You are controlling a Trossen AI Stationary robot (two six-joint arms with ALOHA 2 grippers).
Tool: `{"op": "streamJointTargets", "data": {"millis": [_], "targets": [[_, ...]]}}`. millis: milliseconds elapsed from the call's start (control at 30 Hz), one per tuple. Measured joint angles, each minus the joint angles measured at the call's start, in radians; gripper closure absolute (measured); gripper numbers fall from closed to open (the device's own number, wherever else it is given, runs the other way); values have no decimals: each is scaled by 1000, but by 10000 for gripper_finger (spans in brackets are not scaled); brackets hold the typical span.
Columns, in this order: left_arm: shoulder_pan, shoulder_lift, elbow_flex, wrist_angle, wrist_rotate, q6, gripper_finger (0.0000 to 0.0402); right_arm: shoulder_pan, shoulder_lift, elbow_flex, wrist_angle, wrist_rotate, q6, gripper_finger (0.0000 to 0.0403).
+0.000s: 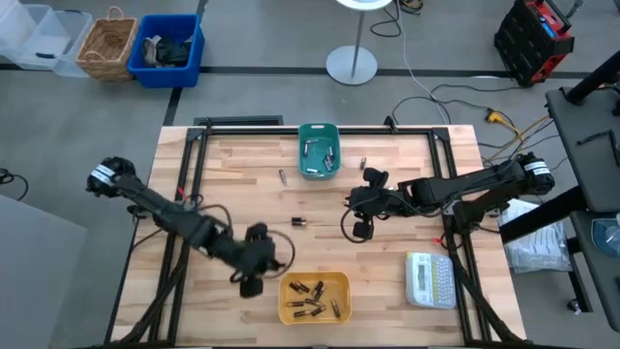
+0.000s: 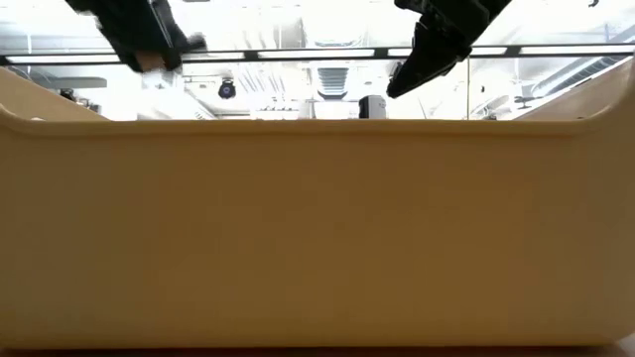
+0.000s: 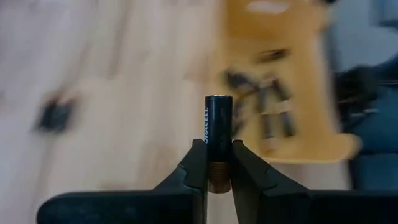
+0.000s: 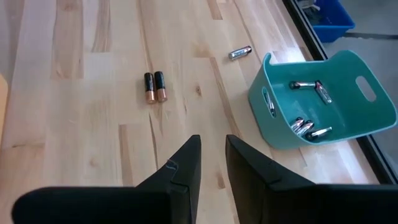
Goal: Sort batteries
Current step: Put the black battery into the yellow bin
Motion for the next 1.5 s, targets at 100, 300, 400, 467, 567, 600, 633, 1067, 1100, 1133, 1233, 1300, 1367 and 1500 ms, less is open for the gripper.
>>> {"op": "streamJointTargets", "data": {"millis": [100,300,400,467,567,600,633,1067,1100,1133,1233,1300,1367,1500], "targets": [[-64,30,2,94,-37,9,380,0,0,0,6,0,-4,339],[-130,131,15,179,-73,46,380,0,0,0,-3,0,12,333],[-146,203,60,176,-78,56,380,0,0,0,-22,-1,34,327],[-149,254,108,176,-82,56,380,0,0,-1,-44,-6,57,323],[-151,336,200,139,-82,56,380,0,0,-4,-83,-9,99,319],[-152,361,233,116,-83,56,380,0,0,-4,-98,-9,113,318],[-152,383,268,87,-85,54,380,0,0,-4,-112,-9,129,317],[-163,520,412,-27,-127,-25,381,3,0,-72,-217,-10,309,340],[-163,521,409,-26,-127,-37,381,3,0,-75,-218,-10,312,341],[-165,521,407,-30,-127,-46,381,3,0,-79,-216,-10,315,342],[-169,521,403,-48,-127,-65,381,3,0,-82,-215,-10,316,340],[-170,522,395,-53,-126,-75,381,3,0,-82,-210,-10,316,336],[-170,522,391,-54,-117,-85,381,3,0,-82,-211,-9,314,332],[-170,522,383,-53,-100,-106,368,3,0,-82,-207,-9,311,323]]}}
